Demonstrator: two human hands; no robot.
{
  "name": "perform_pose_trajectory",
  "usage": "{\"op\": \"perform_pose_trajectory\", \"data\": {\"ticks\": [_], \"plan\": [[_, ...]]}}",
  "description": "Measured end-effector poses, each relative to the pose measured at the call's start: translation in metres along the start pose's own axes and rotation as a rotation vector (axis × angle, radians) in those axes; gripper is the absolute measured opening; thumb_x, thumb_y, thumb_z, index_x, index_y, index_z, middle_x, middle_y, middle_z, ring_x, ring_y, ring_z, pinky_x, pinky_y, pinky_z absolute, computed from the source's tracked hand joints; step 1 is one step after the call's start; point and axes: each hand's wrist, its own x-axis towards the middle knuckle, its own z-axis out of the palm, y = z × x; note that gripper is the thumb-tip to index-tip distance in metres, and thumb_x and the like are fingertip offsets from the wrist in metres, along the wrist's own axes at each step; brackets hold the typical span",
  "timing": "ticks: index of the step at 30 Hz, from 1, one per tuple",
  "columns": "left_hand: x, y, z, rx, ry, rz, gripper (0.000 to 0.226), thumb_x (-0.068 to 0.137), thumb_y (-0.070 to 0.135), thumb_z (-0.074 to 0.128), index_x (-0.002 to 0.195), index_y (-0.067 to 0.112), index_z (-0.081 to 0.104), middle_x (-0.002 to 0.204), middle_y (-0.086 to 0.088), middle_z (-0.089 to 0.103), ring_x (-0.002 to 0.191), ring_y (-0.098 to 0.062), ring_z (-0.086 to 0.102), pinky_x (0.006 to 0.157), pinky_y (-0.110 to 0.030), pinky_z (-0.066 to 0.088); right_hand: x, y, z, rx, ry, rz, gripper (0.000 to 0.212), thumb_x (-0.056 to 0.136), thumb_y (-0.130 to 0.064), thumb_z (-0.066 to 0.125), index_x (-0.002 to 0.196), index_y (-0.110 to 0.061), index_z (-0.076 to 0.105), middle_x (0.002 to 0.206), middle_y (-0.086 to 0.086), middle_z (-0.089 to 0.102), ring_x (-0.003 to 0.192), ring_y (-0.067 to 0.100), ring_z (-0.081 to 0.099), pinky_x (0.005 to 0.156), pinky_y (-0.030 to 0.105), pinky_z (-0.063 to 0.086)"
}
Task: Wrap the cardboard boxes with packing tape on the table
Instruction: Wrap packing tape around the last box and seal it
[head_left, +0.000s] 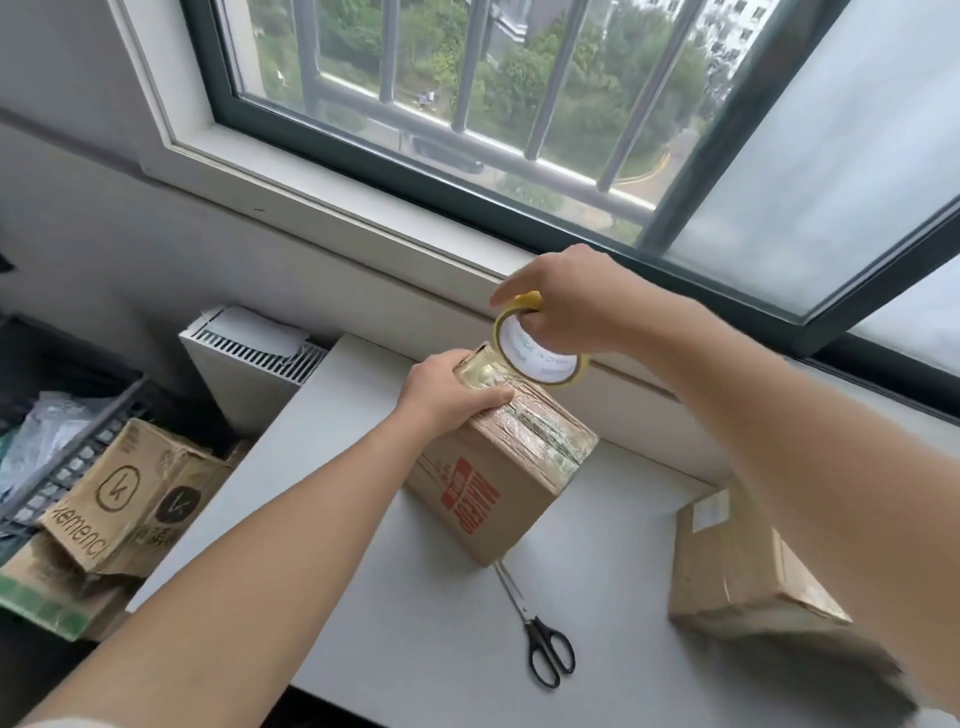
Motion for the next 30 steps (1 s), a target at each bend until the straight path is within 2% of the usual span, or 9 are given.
{"op": "perform_pose_trajectory", "data": {"ticks": [2,6,8,11,15,19,22,27,30], "plan": [[-0.002,-0.003,0.001,0.011,0.020,0.011,0.058,0.068,0.059,0.088,0.116,0.033,0.071,0.103,0.013,0.072,0.107,-0.013,0.064,0.094,-0.029,0.051,-0.015,0.004,-0.004,-0.075,-0.111,-0.026,0.053,0.096,-0.021,0.048,0.139,-0.051,0.056,0.130,-0.001,0.068,0.102,0.023,0.062,0.088,0.031,0.054],[-0.002,-0.008,0.001,0.019,0.030,0.027,0.068,0.064,0.062,0.088,0.121,0.029,0.071,0.112,0.009,0.074,0.109,-0.014,0.066,0.095,-0.028,0.050,-0.047,0.017,0.011,-0.165,-0.252,-0.031,0.059,0.100,-0.020,0.042,0.149,-0.053,0.042,0.133,-0.003,0.066,0.089,0.017,0.052,0.063,0.023,0.040],[-0.003,-0.009,0.001,0.031,0.025,0.028,0.068,0.067,0.057,0.089,0.125,0.028,0.070,0.114,0.009,0.073,0.109,-0.014,0.065,0.092,-0.025,0.047,-0.061,0.023,0.027,-0.138,-0.280,0.000,0.059,0.100,-0.023,0.041,0.148,-0.057,0.041,0.123,-0.003,0.068,0.092,0.020,0.054,0.065,0.028,0.040],[-0.007,-0.008,0.000,0.031,0.036,0.036,0.071,0.065,0.054,0.089,0.127,0.028,0.068,0.106,0.013,0.068,0.106,-0.013,0.060,0.088,-0.023,0.042,-0.077,0.025,0.054,-0.066,-0.272,0.044,0.059,0.099,-0.023,0.040,0.146,-0.057,0.043,0.126,0.003,0.066,0.094,0.027,0.055,0.071,0.031,0.040],[-0.007,-0.012,-0.002,0.035,0.003,0.019,0.057,0.074,0.048,0.087,0.125,0.029,0.069,0.104,0.012,0.067,0.099,-0.009,0.057,0.084,-0.021,0.040,-0.084,0.022,0.075,-0.016,-0.221,0.072,0.060,0.094,-0.023,0.040,0.143,-0.058,0.047,0.118,0.005,0.067,0.092,0.028,0.058,0.062,0.031,0.037],[-0.007,-0.013,-0.005,0.058,-0.038,0.018,0.047,0.078,0.047,0.084,0.118,0.028,0.070,0.101,0.012,0.069,0.101,-0.014,0.061,0.081,-0.024,0.040,-0.087,0.017,0.081,-0.029,-0.155,0.103,0.061,0.092,-0.022,0.040,0.141,-0.058,0.049,0.129,0.002,0.065,0.109,0.029,0.062,0.071,0.030,0.040],[-0.008,-0.014,-0.006,0.049,-0.053,0.019,0.051,0.076,0.049,0.084,0.120,0.027,0.070,0.106,0.010,0.072,0.103,-0.015,0.063,0.082,-0.026,0.043,-0.090,0.013,0.082,-0.002,-0.114,0.102,0.060,0.093,-0.023,0.041,0.141,-0.057,0.050,0.131,0.002,0.065,0.112,0.030,0.061,0.074,0.031,0.040],[-0.010,-0.012,-0.005,0.054,-0.040,0.016,0.052,0.077,0.045,0.082,0.125,0.029,0.068,0.109,0.010,0.070,0.106,-0.015,0.061,0.085,-0.026,0.043,-0.099,0.014,0.074,0.090,-0.094,0.125,0.057,0.093,-0.025,0.043,0.140,-0.056,0.052,0.122,0.002,0.069,0.086,0.027,0.054,0.071,0.029,0.041],[-0.011,-0.011,-0.005,0.068,-0.040,0.022,0.056,0.075,0.049,0.082,0.125,0.029,0.069,0.111,0.010,0.071,0.108,-0.016,0.061,0.085,-0.026,0.043,-0.102,0.015,0.068,0.068,-0.088,0.105,0.056,0.093,-0.029,0.045,0.141,-0.057,0.050,0.111,0.003,0.070,0.081,0.026,0.051,0.070,0.030,0.041]]}}
